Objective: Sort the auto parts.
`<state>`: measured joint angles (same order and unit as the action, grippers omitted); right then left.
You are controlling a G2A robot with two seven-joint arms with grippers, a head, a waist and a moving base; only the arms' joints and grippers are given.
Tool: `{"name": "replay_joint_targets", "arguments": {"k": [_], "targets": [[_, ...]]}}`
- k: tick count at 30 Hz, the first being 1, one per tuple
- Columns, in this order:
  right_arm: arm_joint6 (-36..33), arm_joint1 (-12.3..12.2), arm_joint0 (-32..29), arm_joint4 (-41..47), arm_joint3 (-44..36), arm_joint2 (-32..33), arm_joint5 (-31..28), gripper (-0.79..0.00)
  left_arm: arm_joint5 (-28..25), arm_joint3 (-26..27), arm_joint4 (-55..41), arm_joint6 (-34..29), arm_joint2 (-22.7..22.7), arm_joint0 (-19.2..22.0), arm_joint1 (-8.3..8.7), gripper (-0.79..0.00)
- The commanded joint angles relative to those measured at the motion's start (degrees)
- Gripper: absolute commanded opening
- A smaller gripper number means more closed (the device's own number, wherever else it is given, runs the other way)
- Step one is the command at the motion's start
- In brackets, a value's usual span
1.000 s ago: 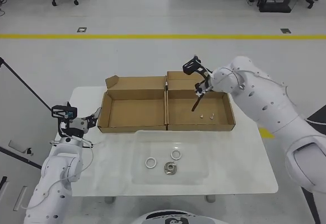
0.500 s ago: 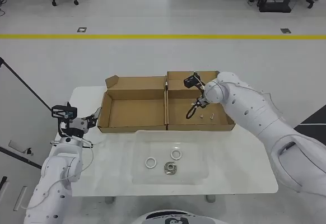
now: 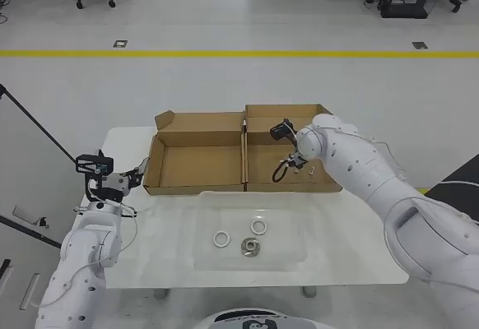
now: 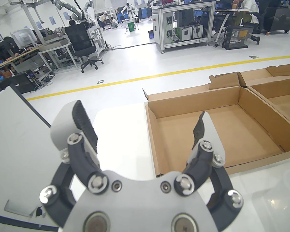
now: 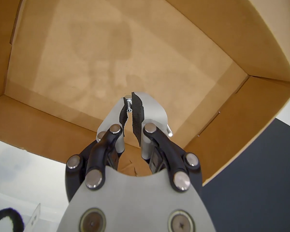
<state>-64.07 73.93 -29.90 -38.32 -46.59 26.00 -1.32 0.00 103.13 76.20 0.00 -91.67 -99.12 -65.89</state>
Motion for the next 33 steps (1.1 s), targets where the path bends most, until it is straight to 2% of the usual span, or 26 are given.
{"name": "replay_joint_targets", "arguments": {"k": [1, 8, 10, 15, 18, 20, 22, 27, 33], "targets": [[0.05, 0.32, -0.06, -0.12, 0.61, 0.02, -0.13, -0.785, 0.0, 0.0, 0.0, 0.0, 0.0, 0.0, 0.0, 0.0], [-0.04, 1.13, -0.18, -0.82, 2.41, 0.33, -0.15, -0.785, 0.0, 0.0, 0.0, 0.0, 0.0, 0.0, 0.0, 0.0], [-0.13, 1.3, -0.14, -1.07, 2.76, 0.48, -0.18, -0.613, 0.0, 0.0, 0.0, 0.0, 0.0, 0.0, 0.0, 0.0], [-0.06, 1.61, -0.11, -1.31, 3.48, 1.11, -0.47, -0.44, 0.0, 0.0, 0.0, 0.0, 0.0, 0.0, 0.0, 0.0], [0.28, 1.55, 0.02, -1.22, 3.65, 1.91, -0.95, -0.382, 0.0, 0.0, 0.0, 0.0, 0.0, 0.0, 0.0, 0.0], [0.78, 1.34, 0.13, -0.9, 3.53, 2.83, -1.12, -0.237, 0.0, 0.0, 0.0, 0.0, 0.0, 0.0, 0.0, 0.0], [1.44, 0.96, 0.27, -0.73, 2.74, 3.88, -1.69, -0.018, 0.0, 0.0, 0.0, 0.0, 0.0, 0.0, 0.0, 0.0], [3.47, -0.92, -0.12, 1.72, -2.95, 8.65, -4.12, 0.0, 0.0, 0.0, 0.0, 0.0, 0.0, 0.0, 0.0, 0.0], [2.12, -5.58, -4.52, 3.06, -16.6, 18.06, -6.8, 0.0, 0.0, 0.0, 0.0, 0.0, 0.0, 0.0, 0.0, 0.0]]}}
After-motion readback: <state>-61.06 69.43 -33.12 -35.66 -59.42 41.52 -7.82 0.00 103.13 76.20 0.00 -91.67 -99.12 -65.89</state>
